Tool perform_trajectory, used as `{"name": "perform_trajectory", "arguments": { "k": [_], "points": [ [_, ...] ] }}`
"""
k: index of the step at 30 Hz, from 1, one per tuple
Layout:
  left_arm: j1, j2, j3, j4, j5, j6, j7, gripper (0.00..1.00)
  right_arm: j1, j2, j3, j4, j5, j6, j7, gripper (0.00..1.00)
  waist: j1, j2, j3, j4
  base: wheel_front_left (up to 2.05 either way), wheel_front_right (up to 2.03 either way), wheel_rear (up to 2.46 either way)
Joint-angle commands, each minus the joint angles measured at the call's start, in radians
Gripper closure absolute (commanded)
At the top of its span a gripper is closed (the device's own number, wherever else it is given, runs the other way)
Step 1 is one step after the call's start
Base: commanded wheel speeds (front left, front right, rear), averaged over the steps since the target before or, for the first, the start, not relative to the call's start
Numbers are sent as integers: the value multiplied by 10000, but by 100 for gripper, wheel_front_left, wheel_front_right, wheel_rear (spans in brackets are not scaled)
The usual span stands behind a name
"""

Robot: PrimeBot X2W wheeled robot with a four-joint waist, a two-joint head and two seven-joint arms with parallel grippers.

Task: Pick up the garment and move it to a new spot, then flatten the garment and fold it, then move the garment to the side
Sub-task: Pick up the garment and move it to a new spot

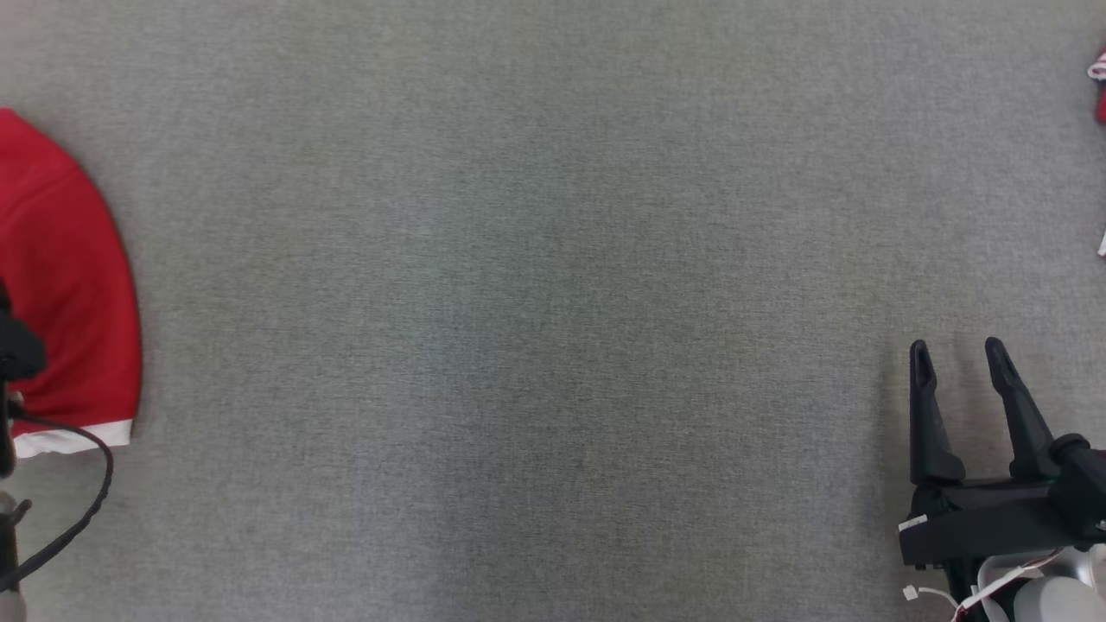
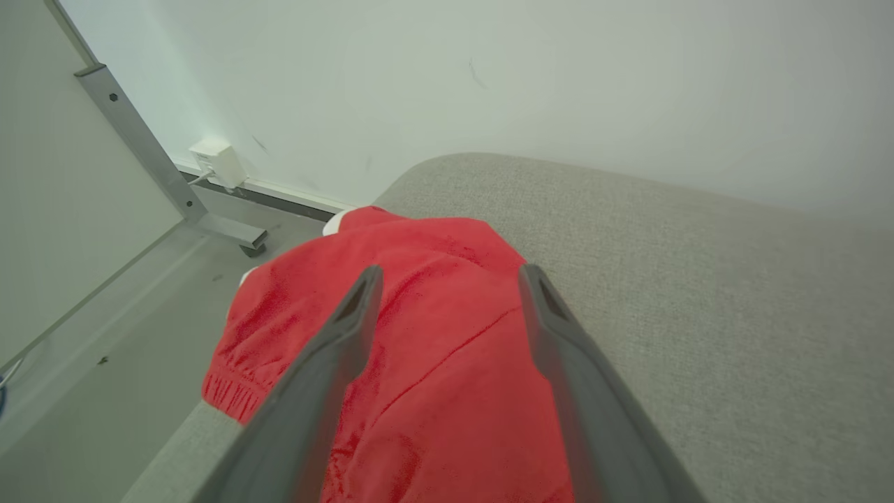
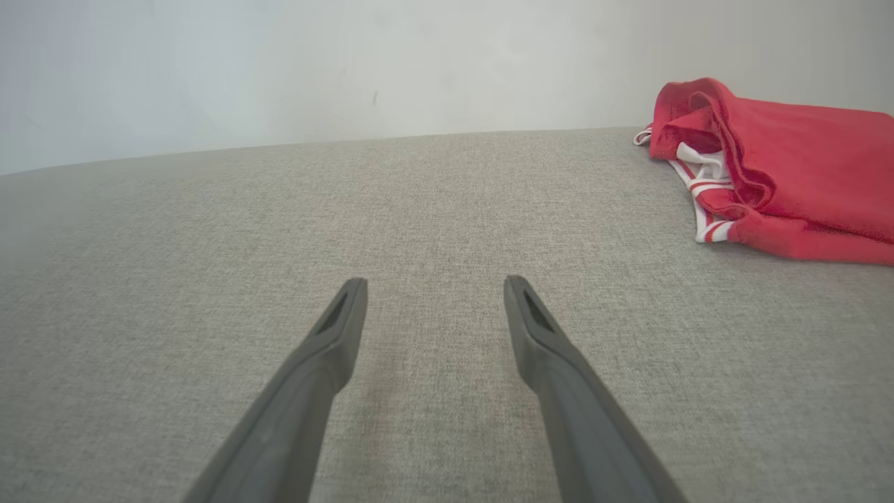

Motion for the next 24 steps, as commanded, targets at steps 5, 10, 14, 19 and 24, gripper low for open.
{"name": "perform_trajectory", "arguments": {
  "k": [5, 10, 14, 19, 24],
  "points": [
    [-128, 131, -81, 813, -146, -6, 595, 0, -192, 13, -21, -67, -94, 4, 45, 0, -2, -2, 132, -273, 0, 0, 0],
    [-70, 252, -251, 1578, -124, 1, 1319, 0, -216, 55, 2, -31, -113, 4, 49, 0, -2, -2, 71, -410, 0, 0, 0],
    [-168, 247, -300, 2040, -282, -14, 1856, 0, -225, 46, 7, 1, -102, 4, 26, 0, -2, -2, 48, -502, 0, 0, 0],
    [-164, 156, -409, 2575, -393, 23, 2410, 64, -301, 84, 85, 22, -141, 4, 23, 0, -2, -2, -1, -632, 0, 0, 0],
    [-226, 277, -453, 2523, -225, 156, 1626, 100, -229, 117, 60, 76, -108, 4, -45, 0, -2, -2, -213, -683, 0, 0, 0]
  ]
}}
